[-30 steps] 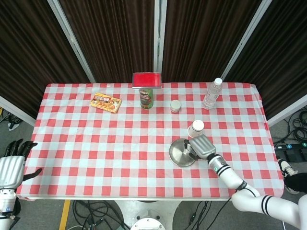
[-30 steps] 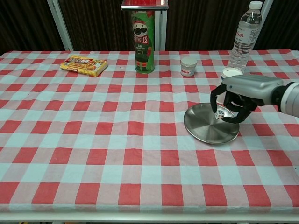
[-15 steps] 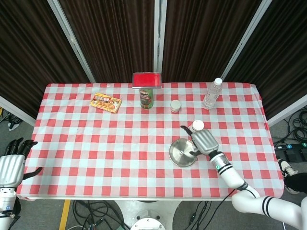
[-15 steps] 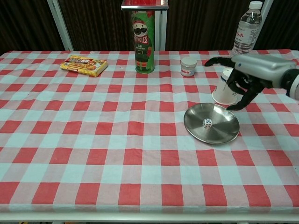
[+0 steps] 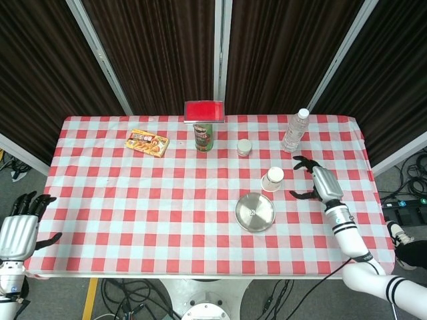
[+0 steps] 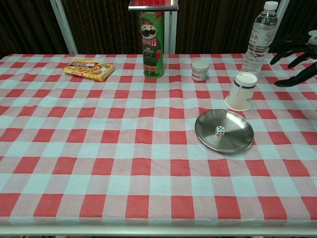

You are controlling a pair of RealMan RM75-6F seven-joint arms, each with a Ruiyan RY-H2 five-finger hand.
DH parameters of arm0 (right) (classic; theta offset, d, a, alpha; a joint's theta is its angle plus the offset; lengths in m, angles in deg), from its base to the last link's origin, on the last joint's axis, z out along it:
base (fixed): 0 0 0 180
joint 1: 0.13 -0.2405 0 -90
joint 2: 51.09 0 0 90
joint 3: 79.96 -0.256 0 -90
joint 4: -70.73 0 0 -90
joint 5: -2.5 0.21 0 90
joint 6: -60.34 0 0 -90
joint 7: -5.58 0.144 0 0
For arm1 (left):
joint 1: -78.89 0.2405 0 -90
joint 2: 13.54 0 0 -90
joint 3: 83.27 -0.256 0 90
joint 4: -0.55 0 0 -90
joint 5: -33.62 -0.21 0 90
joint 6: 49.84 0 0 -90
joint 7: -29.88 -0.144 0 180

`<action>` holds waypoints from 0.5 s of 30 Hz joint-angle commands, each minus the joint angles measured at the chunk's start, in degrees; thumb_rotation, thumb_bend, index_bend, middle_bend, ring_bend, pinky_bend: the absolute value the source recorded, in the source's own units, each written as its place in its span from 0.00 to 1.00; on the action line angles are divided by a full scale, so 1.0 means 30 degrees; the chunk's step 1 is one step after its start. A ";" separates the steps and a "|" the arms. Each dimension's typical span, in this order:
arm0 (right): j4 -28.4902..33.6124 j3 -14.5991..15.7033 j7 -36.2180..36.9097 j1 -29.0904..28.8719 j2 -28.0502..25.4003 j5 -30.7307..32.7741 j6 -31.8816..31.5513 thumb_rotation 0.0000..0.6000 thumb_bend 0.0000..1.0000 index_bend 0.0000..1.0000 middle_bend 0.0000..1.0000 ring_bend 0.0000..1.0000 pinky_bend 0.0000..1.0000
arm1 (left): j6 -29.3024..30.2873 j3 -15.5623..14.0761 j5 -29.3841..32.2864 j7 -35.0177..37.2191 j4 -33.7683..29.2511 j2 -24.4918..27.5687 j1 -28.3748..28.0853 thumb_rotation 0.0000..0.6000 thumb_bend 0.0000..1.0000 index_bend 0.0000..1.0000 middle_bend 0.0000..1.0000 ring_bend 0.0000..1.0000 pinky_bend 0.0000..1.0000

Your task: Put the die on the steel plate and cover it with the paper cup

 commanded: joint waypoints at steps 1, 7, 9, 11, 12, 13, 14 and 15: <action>-0.1629 -0.0174 0.0398 -0.1003 0.0603 0.1394 0.2792 1.00 0.06 0.09 0.16 0.01 0.11 | 0.0062 -0.0051 -0.0008 0.0015 -0.0179 0.0109 0.0075 1.00 0.00 0.23 0.19 0.10 0.11; -0.3145 -0.0271 0.0909 -0.2097 0.1564 0.1385 0.4752 1.00 0.06 0.07 0.14 0.00 0.09 | 0.0219 -0.0058 0.0009 -0.0240 -0.0495 0.0320 0.0181 1.00 0.00 0.23 0.19 0.10 0.11; -0.3599 -0.0429 0.1138 -0.2366 0.1850 0.1457 0.5115 1.00 0.06 0.07 0.14 0.00 0.09 | 0.0232 -0.0054 0.0009 -0.0300 -0.0554 0.0358 0.0187 1.00 0.00 0.23 0.19 0.10 0.11; -0.4170 -0.0577 0.1311 -0.2640 0.2194 0.1503 0.5401 1.00 0.06 0.07 0.14 0.00 0.09 | 0.0228 -0.0046 0.0013 -0.0336 -0.0623 0.0389 0.0185 1.00 0.00 0.23 0.19 0.10 0.11; -0.4370 -0.0633 0.1406 -0.2738 0.2315 0.1527 0.5535 1.00 0.06 0.07 0.15 0.00 0.09 | 0.0224 -0.0046 0.0019 -0.0364 -0.0643 0.0401 0.0185 1.00 0.00 0.23 0.19 0.10 0.11; -0.4577 -0.0696 0.1547 -0.2851 0.2453 0.1553 0.5722 1.00 0.06 0.07 0.15 0.00 0.09 | 0.0216 -0.0049 0.0025 -0.0391 -0.0663 0.0412 0.0187 1.00 0.00 0.23 0.19 0.10 0.11; -0.4707 -0.0746 0.1663 -0.2929 0.2547 0.1542 0.5836 1.00 0.06 0.07 0.16 0.00 0.09 | 0.0211 -0.0049 0.0032 -0.0399 -0.0676 0.0417 0.0189 1.00 0.00 0.23 0.19 0.10 0.11; -0.4822 -0.0775 0.1776 -0.2996 0.2634 0.1510 0.5943 1.00 0.06 0.07 0.16 0.00 0.09 | 0.0206 -0.0050 0.0039 -0.0403 -0.0687 0.0421 0.0192 1.00 0.00 0.23 0.19 0.10 0.11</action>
